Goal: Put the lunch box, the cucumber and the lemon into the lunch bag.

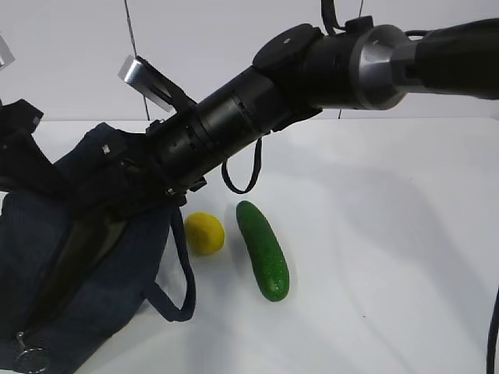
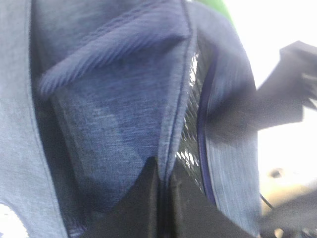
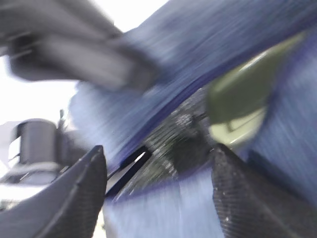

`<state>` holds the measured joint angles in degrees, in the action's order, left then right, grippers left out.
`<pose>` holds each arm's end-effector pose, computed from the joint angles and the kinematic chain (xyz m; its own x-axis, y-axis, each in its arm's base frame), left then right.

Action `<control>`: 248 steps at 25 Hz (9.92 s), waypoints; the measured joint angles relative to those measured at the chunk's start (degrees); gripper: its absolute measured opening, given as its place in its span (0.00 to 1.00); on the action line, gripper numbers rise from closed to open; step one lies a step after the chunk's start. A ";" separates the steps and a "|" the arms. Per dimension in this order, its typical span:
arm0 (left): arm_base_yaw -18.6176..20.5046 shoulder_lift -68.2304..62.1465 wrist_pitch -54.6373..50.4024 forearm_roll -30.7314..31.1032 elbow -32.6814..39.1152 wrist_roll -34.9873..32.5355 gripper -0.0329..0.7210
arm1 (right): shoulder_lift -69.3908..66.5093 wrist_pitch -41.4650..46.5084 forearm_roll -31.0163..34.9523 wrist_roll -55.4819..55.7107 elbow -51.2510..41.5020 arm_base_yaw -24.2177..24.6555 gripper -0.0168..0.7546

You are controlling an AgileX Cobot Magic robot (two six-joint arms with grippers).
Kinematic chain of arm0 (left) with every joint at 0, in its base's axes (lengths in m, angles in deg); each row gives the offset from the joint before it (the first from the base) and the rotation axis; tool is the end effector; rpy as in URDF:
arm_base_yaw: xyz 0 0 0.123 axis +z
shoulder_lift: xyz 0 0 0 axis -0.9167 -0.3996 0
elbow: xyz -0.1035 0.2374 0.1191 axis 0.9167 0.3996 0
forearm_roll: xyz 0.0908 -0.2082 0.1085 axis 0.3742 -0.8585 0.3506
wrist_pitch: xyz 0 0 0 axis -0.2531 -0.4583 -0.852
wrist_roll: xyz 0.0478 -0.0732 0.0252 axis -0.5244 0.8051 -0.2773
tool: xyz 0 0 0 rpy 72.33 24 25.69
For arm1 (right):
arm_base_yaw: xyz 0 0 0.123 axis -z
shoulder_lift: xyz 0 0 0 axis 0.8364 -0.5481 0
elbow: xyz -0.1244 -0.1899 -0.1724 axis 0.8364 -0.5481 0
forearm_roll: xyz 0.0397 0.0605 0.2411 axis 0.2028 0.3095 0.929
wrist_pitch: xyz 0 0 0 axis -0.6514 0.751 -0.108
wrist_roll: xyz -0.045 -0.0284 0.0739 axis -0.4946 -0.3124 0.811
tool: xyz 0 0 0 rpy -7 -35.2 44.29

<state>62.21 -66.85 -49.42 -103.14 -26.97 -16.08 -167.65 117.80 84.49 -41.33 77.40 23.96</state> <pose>0.2702 -0.0680 0.2717 -0.9618 0.0289 -0.2724 0.1716 0.8388 -0.5168 0.3418 0.3083 0.2220 -0.7830 -0.4228 -0.4564 -0.5968 0.3033 0.7429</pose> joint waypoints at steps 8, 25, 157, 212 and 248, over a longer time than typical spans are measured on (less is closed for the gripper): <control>-0.09 0.00 2.00 2.46 0.00 0.65 0.04 | 0.10 5.64 -0.40 0.00 2.69 1.80 0.68; -0.09 0.00 4.20 2.90 0.00 0.78 0.04 | 0.20 8.02 -28.46 12.31 10.46 8.35 0.68; -0.09 0.00 4.35 1.51 0.00 0.82 0.04 | 2.89 8.87 -44.11 49.34 22.63 4.61 0.49; -0.09 0.00 1.71 -4.82 0.00 -4.09 0.04 | 2.06 -20.31 7.09 8.87 -12.37 -3.72 0.49; 4.94 0.00 -0.52 1.67 -0.10 -4.67 0.03 | 1.73 2.72 -11.89 13.11 1.45 -1.71 0.71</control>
<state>67.15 -66.85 -49.94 -101.47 -27.08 -20.75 -165.92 120.53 72.59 -28.23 78.85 22.25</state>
